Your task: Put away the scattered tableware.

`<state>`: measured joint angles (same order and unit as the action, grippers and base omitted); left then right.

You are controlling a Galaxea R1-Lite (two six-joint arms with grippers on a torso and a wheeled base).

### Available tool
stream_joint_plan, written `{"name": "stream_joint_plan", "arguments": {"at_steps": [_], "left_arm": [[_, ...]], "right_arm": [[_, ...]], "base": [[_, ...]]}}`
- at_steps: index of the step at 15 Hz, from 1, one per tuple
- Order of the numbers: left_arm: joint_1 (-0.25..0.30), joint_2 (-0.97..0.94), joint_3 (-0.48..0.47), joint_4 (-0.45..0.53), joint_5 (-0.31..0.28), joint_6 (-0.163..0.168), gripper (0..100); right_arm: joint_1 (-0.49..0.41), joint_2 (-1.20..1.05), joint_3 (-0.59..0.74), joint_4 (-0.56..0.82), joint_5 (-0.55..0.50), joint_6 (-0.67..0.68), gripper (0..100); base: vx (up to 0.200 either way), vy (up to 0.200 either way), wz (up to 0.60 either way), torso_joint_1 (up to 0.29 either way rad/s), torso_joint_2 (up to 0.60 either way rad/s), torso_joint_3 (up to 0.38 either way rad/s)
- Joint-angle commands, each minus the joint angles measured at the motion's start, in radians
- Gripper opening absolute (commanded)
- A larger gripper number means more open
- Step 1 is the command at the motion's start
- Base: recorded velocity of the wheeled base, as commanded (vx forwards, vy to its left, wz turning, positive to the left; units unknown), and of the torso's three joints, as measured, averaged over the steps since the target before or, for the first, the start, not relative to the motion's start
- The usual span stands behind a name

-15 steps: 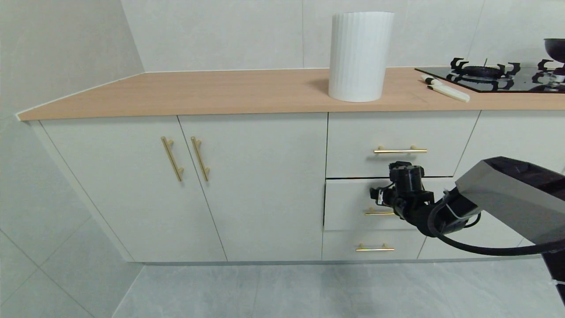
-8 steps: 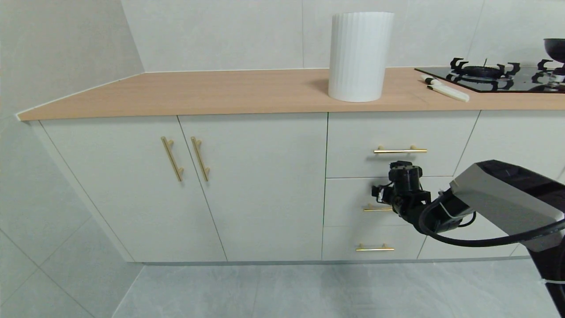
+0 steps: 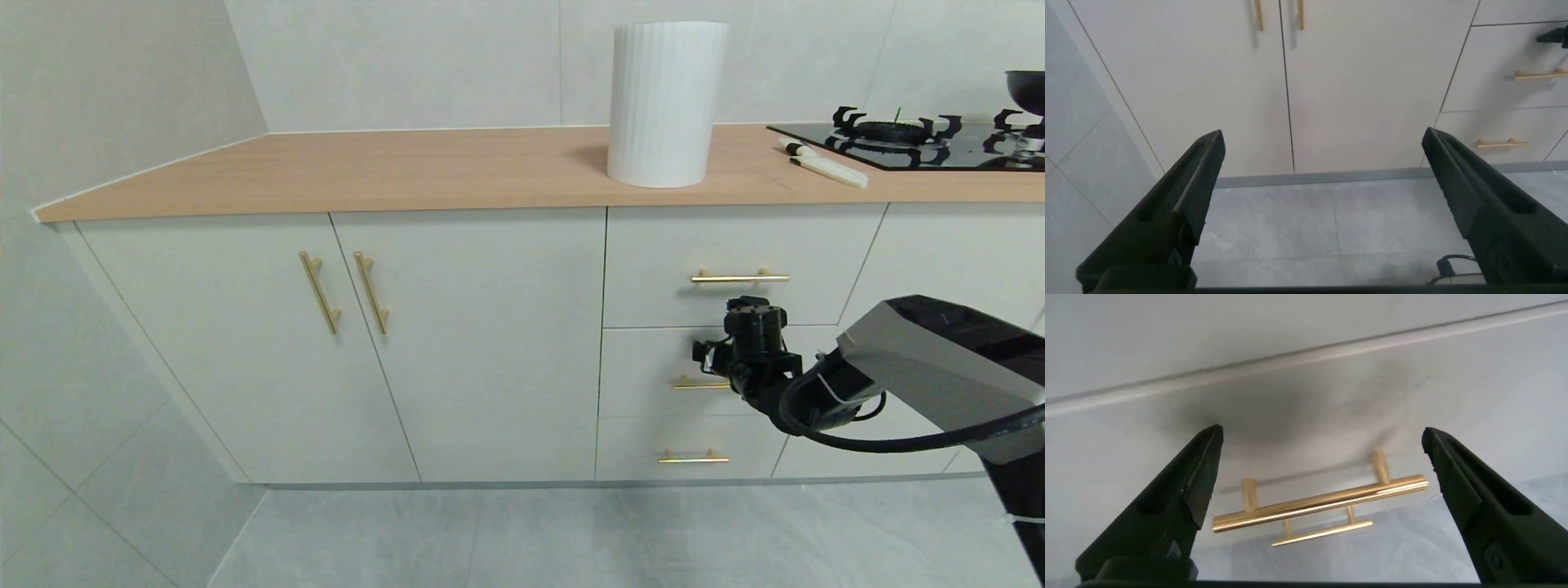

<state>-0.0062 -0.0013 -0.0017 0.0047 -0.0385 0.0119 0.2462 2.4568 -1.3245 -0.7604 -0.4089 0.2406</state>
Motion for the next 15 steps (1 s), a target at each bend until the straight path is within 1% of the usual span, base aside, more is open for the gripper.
{"name": "stream_joint_plan", "arguments": {"at_steps": [1,2,4,6,8,9,11,13,14,15], "left_arm": [[0.0,0.001,0.0,0.0,0.0,0.0,100],[0.0,0.001,0.0,0.0,0.0,0.0,100],[0.0,0.001,0.0,0.0,0.0,0.0,100],[0.0,0.001,0.0,0.0,0.0,0.0,100],[0.0,0.001,0.0,0.0,0.0,0.0,100],[0.0,0.001,0.0,0.0,0.0,0.0,100],[0.0,0.001,0.0,0.0,0.0,0.0,100],[0.0,0.001,0.0,0.0,0.0,0.0,100],[0.0,0.001,0.0,0.0,0.0,0.0,100],[0.0,0.001,0.0,0.0,0.0,0.0,100]], "right_arm": [[0.004,-0.116,0.12,0.007,0.004,-0.003,100],[0.005,-0.188,0.211,0.006,0.012,-0.003,100],[0.005,-0.328,0.33,0.006,0.002,-0.017,100],[0.015,-0.561,0.499,0.006,0.002,-0.038,100],[0.031,-0.779,0.634,0.006,-0.01,-0.098,100],[0.033,-0.934,0.722,0.006,-0.047,-0.147,100],[0.031,-1.164,0.824,0.009,-0.087,-0.216,100],[0.022,-1.391,0.89,0.035,-0.09,-0.294,100],[0.015,-1.51,0.913,0.078,-0.106,-0.336,100],[0.013,-1.635,0.919,0.153,-0.136,-0.366,100]], "base": [[0.0,0.0,0.0,0.0,0.0,0.0],[0.0,0.0,0.0,0.0,0.0,0.0],[0.0,0.0,0.0,0.0,0.0,0.0],[0.0,0.0,0.0,0.0,0.0,0.0],[0.0,0.0,0.0,0.0,0.0,0.0],[0.0,0.0,0.0,0.0,0.0,0.0],[0.0,0.0,0.0,0.0,0.0,0.0],[0.0,0.0,0.0,0.0,0.0,0.0],[0.0,0.0,0.0,0.0,0.0,0.0],[0.0,0.0,0.0,0.0,0.0,0.0]]}}
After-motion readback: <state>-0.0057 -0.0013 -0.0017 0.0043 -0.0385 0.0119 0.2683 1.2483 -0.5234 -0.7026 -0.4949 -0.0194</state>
